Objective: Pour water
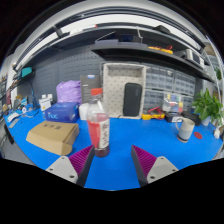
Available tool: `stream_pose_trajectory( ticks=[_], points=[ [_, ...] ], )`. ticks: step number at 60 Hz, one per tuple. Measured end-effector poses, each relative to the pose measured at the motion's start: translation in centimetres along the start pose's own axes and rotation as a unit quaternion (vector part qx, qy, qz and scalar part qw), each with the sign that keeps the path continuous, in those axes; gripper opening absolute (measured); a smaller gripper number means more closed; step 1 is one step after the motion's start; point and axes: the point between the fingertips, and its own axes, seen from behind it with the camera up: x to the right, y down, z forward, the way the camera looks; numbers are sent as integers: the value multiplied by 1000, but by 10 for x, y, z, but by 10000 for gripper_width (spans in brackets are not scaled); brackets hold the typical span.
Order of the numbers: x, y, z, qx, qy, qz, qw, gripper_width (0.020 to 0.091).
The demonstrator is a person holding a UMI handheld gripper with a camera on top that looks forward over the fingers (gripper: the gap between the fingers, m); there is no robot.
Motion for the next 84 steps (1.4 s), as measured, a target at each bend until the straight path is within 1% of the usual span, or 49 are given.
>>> stream_pose_trajectory(
  ticks=[4,10,21,28,33,35,38,40,42,46,49,51,52,55,56,64,68,77,84],
  points=[
    [-24,6,8,-1,-10,-7,1000,738],
    [-37,-1,27,7,-9,-18,1000,738],
    [-53,-19,71,25,-23,-9,999,743],
    [-54,-31,93,38,-16,-24,999,745],
    [-55,-37,106,49,-14,-24,998,729],
    [-54,-37,111,53,-15,-21,998,714],
    [-55,-38,118,61,-20,-15,998,659],
    [-51,-42,120,75,-16,-10,997,623],
    [-48,-43,123,83,-18,-2,996,545],
    [-48,-45,124,99,-30,3,995,516],
    [-51,-49,124,105,-30,7,994,466],
    [-49,-48,124,110,-34,3,993,455],
    [-49,-48,126,113,-37,1,993,416],
    [-50,-48,126,115,-41,-4,992,412],
    [-50,-48,127,115,-43,-1,992,382],
    [-44,-50,128,99,-56,31,993,381],
    [-31,-52,126,87,-53,61,993,381],
    [26,-81,119,79,-52,200,975,381],
    [90,-98,116,82,-45,337,937,383]
  ],
)
